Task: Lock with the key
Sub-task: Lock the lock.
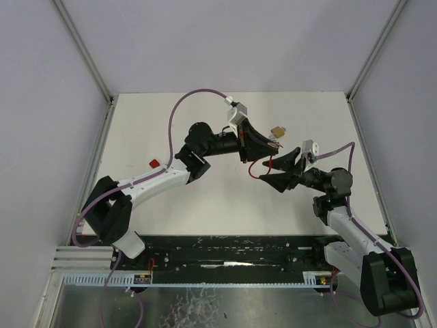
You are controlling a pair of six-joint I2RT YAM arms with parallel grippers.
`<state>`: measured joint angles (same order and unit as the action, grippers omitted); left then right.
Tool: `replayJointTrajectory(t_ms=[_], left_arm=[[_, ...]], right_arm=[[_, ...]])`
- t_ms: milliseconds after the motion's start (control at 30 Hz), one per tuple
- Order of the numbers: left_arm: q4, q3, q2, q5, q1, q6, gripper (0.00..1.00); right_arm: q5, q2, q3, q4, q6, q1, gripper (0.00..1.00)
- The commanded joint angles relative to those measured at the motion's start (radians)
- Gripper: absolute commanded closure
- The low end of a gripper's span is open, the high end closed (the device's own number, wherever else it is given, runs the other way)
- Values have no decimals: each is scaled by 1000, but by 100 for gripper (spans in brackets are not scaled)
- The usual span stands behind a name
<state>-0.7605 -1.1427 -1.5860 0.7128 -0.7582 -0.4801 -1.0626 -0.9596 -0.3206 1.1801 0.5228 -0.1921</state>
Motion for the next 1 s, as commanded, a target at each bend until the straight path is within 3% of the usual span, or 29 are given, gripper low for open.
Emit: replayJointTrajectory(t_ms=[0,167,267,467,633,967], left_arm=[[-151,9,-19,-43,-8,-61,100],[-177,14,-28,-45,-15,-76,98],[-182,22,-29,-33,-22,-73,93],[-223,78,-19,-39,-30,-69,73],[-246,105,-19,-35,-30,-60,63],[-323,138,0,-87,-43,-83,58]], right_arm=[[40,18,-47,-11,44,-11,50],[44,35,-53,-23,60,-10,85],[58,45,-53,-27,59,-8,99],[66,43,-46,34,119,6,100],[66,41,-44,46,137,14,100],[74,35,-35,36,112,14,100]])
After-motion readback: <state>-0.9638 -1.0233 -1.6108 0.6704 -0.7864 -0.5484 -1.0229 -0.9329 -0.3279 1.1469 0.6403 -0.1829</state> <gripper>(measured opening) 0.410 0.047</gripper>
